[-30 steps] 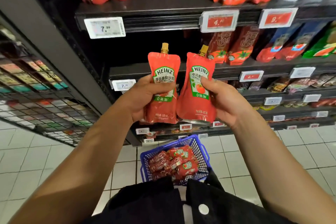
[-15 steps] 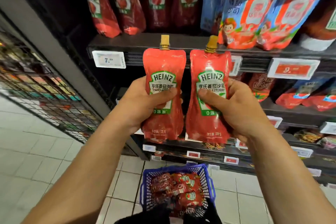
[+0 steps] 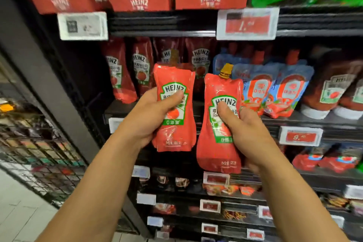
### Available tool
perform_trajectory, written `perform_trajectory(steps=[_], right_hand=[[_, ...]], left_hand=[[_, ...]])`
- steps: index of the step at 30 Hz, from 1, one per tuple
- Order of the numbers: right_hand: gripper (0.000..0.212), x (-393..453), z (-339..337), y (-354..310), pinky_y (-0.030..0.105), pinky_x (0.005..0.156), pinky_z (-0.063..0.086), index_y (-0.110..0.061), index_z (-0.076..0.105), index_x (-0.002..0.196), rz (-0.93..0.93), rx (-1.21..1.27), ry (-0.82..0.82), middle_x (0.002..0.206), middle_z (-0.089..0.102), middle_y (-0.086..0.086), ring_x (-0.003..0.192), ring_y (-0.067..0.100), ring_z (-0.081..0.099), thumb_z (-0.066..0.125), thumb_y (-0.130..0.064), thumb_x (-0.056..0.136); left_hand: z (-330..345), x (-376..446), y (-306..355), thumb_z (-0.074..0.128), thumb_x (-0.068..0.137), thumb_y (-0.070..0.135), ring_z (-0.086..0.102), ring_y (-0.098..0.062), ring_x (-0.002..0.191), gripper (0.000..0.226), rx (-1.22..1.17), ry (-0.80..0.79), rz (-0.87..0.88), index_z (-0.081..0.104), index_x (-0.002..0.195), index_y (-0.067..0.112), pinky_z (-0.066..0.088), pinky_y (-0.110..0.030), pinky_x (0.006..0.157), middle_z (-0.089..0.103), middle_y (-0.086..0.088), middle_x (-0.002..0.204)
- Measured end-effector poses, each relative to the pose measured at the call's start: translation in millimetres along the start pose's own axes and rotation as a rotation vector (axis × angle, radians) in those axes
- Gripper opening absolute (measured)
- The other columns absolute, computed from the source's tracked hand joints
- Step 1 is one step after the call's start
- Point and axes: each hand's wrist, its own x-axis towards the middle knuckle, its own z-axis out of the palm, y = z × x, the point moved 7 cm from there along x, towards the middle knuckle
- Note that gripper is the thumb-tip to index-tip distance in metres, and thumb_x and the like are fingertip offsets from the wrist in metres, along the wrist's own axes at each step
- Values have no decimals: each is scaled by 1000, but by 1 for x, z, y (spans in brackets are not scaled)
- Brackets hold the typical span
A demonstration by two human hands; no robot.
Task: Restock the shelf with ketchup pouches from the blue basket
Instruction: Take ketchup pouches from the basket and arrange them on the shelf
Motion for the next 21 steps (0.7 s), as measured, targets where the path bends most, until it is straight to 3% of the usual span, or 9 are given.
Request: perform_trajectory(steps=[4,6,9,11,15,17,19,21], right_hand=[[30,16,11,-21,30,59,57,-11,72,98,-17,-20,63,87,78,10,73,21,75,62,-39,97],[32,27,14,-29,30,59,56,-14,73,94,-24,-72,99,85,78,9,74,22,76,62,-43,96],[46,48,12,-33,48,73,59,-9,64,97,-5,-199,243,93,73,16,89,34,72,66,-55,90],[47,59,8,-36,48,80,57,-12,58,91,8,-333,345,93,70,11,90,31,70,65,-58,84],[47,72,7,-45,41,65,53,-6,60,70,-76,-401,425,71,69,10,72,31,68,66,-49,86],[52,76,8,-45,44,62,52,-7,56,58,-92,-429,447,60,64,9,66,34,66,65,-51,84],[53,76,11,-45,38,56,47,-14,51,49,-142,-421,470,46,53,-6,50,19,57,62,-58,76],[54,74,16,-49,31,50,41,-16,51,46,-252,-435,498,39,46,-13,40,4,44,59,-63,71]], left_hand=[[-6,35,22,73,92,26,76,-27,85,16,90,-26,10,73,99,12,63,-42,73,77,-15,97],[-13,48,27,81,82,35,76,-29,81,36,138,10,-20,68,100,6,62,-42,67,77,-14,90],[-15,62,28,81,72,34,76,-30,78,33,90,-6,-33,79,86,5,58,-37,67,77,-19,88],[-17,67,26,81,67,33,76,-29,72,26,76,20,-36,81,75,8,58,-36,64,76,-20,83],[-25,79,29,79,49,42,74,-25,65,36,152,81,23,81,70,13,55,-32,56,76,-13,72],[-32,83,29,78,48,45,75,-29,69,46,204,136,68,79,75,8,58,-39,61,76,-14,73],[-32,84,27,78,51,46,74,-35,76,54,226,166,119,74,79,0,59,-48,72,75,-19,79],[-29,83,24,77,55,49,70,-32,70,61,267,174,168,68,80,-7,58,-52,69,72,-25,78]])
